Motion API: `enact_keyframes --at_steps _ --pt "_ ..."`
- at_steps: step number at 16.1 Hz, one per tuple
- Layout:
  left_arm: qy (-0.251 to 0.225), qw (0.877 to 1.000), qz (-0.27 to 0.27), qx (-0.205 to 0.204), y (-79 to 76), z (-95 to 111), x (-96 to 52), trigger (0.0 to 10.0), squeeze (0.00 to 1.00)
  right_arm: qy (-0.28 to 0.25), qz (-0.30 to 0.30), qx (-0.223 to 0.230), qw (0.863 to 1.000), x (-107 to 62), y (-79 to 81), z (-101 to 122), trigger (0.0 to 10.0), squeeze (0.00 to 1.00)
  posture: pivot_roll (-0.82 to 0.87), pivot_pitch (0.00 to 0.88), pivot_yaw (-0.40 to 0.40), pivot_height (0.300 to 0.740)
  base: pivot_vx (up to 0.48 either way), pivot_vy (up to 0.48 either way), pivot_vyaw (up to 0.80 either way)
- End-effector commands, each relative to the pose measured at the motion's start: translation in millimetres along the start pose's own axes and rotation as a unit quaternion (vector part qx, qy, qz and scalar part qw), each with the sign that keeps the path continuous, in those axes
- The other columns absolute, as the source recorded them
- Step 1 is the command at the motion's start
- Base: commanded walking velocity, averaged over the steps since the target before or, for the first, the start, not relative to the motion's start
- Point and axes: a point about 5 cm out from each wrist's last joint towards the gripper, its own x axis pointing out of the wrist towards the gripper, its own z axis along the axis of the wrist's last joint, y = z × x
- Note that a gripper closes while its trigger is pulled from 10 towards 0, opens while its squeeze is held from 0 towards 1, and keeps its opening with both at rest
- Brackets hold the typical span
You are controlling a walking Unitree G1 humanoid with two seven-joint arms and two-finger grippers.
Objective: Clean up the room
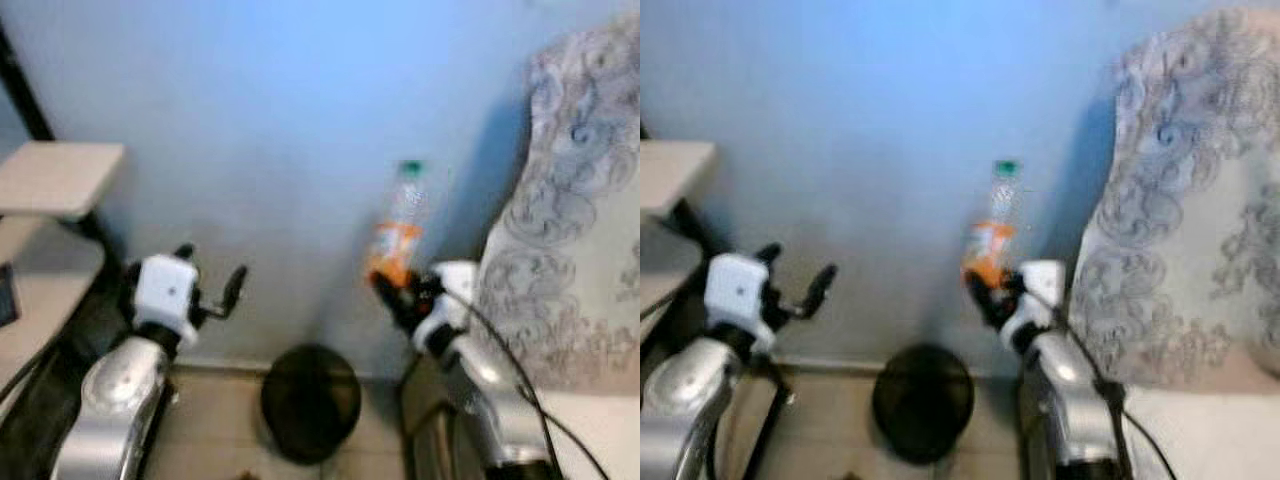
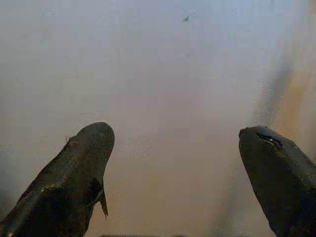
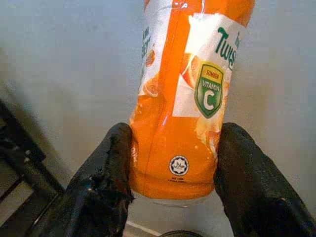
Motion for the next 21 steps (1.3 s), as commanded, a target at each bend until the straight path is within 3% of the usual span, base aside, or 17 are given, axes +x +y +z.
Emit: enact_keyframes --at_steps 1,4,8,11,13,17,21 --pt "-0.014 1.000 -0.020 -0.008 -9.7 4 1.1 10.0 0.00 -0.005 -0.015 -0.010 1.000 -8.8 -15.8 5 10.0 0.00 0.06 0.000 -0.030 0.740 0.000 0.000 0.00" --pt "0.007 0.998 -0.056 -0.018 -16.3 -1 -3.8 10.0 0.00 0.021 0.026 -0.040 0.999 -13.6 -20.7 3 10.0 0.00 0.06 0.000 -0.037 0.740 0.000 0.000 0.00" --pt "0.093 0.981 -0.172 -0.004 -29.7 -23 -17.3 10.0 0.00 0.105 0.124 -0.112 0.980 1.5 -9.9 -13 10.0 0.00 0.06 0.000 -0.056 0.740 0.000 0.000 0.00" --pt "0.126 0.966 -0.224 0.036 -29.3 -30 -25.6 10.0 0.00 0.182 0.180 -0.165 0.953 13.5 -0.9 -38 10.0 0.00 0.06 0.031 -0.070 0.740 0.000 0.000 0.00" --pt "0.146 0.957 -0.242 0.062 -24.6 -35 -29.0 10.0 0.00 0.240 0.210 -0.211 0.924 24.0 11.7 -59 10.0 0.00 0.06 0.047 -0.072 0.740 0.000 0.000 0.00" --pt "0.178 0.941 -0.276 0.083 -24.8 -41 -36.6 10.0 0.00 0.288 0.189 -0.247 0.906 38.7 23.9 -79 10.0 0.00 0.07 0.052 -0.070 0.740 0.000 0.000 0.00" --pt "0.182 0.937 -0.285 0.090 -25.4 -41 -38.9 10.0 0.00 0.306 0.150 -0.266 0.902 45.8 25.9 -85 10.0 0.00 0.06 0.054 -0.066 0.740 0.000 0.000 0.00"
